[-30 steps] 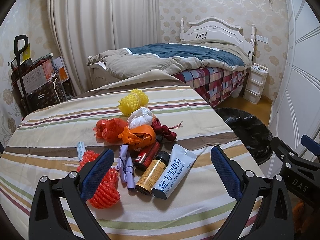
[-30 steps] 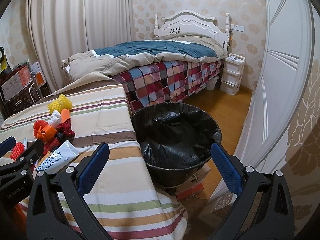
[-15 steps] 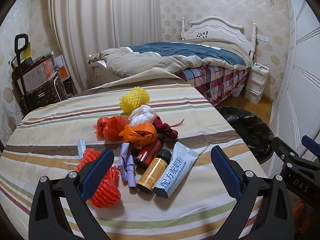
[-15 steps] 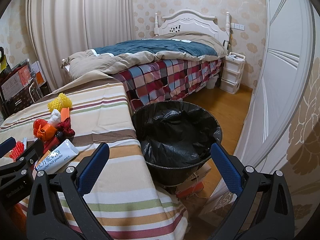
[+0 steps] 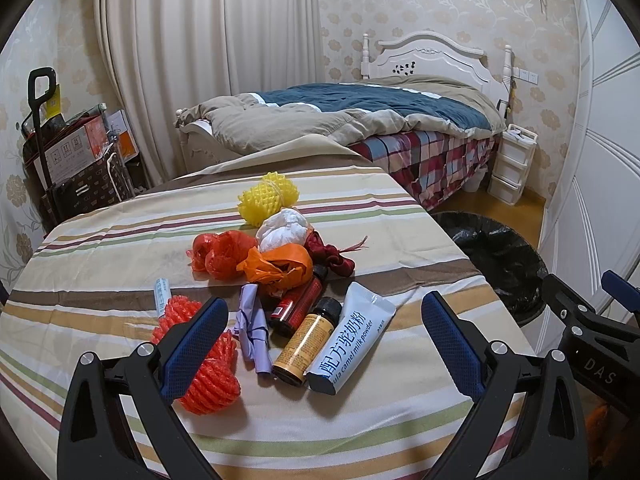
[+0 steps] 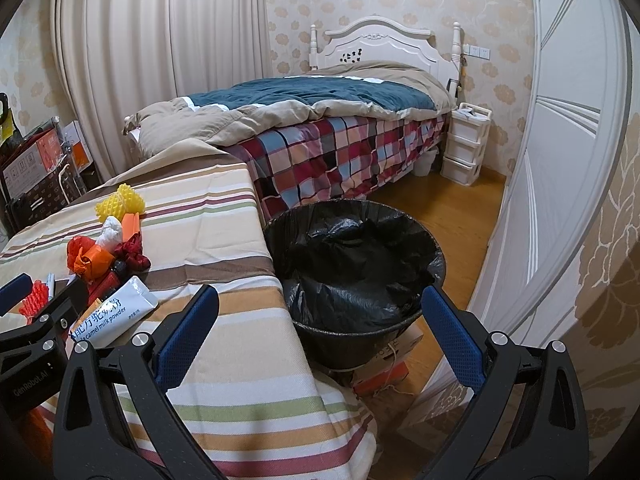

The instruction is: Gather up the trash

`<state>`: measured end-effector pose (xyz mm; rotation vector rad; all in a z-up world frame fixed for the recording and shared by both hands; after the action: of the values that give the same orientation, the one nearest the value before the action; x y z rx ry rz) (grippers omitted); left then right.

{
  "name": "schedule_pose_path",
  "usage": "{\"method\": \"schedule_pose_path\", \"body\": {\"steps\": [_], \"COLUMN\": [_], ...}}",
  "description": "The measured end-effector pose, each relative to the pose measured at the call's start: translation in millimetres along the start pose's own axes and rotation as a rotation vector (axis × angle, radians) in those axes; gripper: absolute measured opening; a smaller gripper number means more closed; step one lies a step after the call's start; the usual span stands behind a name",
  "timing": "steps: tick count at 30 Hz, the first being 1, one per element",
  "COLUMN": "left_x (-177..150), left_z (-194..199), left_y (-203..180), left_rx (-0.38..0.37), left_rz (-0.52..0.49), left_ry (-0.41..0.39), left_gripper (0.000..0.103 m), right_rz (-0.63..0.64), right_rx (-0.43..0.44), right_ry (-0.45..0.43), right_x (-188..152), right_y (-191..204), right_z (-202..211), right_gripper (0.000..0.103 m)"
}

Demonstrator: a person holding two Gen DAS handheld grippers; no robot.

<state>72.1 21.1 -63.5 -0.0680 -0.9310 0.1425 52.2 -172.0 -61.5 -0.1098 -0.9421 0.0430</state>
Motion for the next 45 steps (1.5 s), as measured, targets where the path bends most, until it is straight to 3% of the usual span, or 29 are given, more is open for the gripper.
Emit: {"method": "schedule_pose_path", "body": {"steps": [28,33,37,41,45], "left_x": [-3,-2,-1,0,-1], "left_z": [5,10,17,21,23], "left_y": [-1,19,42,65,86], "left_rx": [0.003,0.016,0.035,0.060,0.088], "left_rz": [-0.013,0.007,0.036,0.062,0.087], "left_ry": [0.015,0.038,0.039,0.038,0.042], "left_gripper": [0.092,0.084,0.084,0.084,0.084], "right_rz": [-0.002,-0.003,0.008,0.018,0.023], "right_rx": [0.006,0.022,0.038,0.070,0.103], "right_ry": [0.014,0.016,0.012,0.023,0.034], "right_x": [-17,-22,-24,-24,-23], "right_y": [10,17,27,39,52], "right_z": [-4,-4,2,5,8], "right_gripper": [0.099,0.099,0.098,0.083,0.083]}}
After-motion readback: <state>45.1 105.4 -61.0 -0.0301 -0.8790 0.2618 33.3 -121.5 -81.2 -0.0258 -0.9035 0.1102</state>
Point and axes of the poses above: each gripper's, at about its wrist camera, not at the fingertips, and z roughly against the way its jaws point, y to its left, x to its top, the point moved 9 cm from there along -z, roughly the way its jaws point, and after that the axes turned 11 degrees about z, right-handed, at the moved point
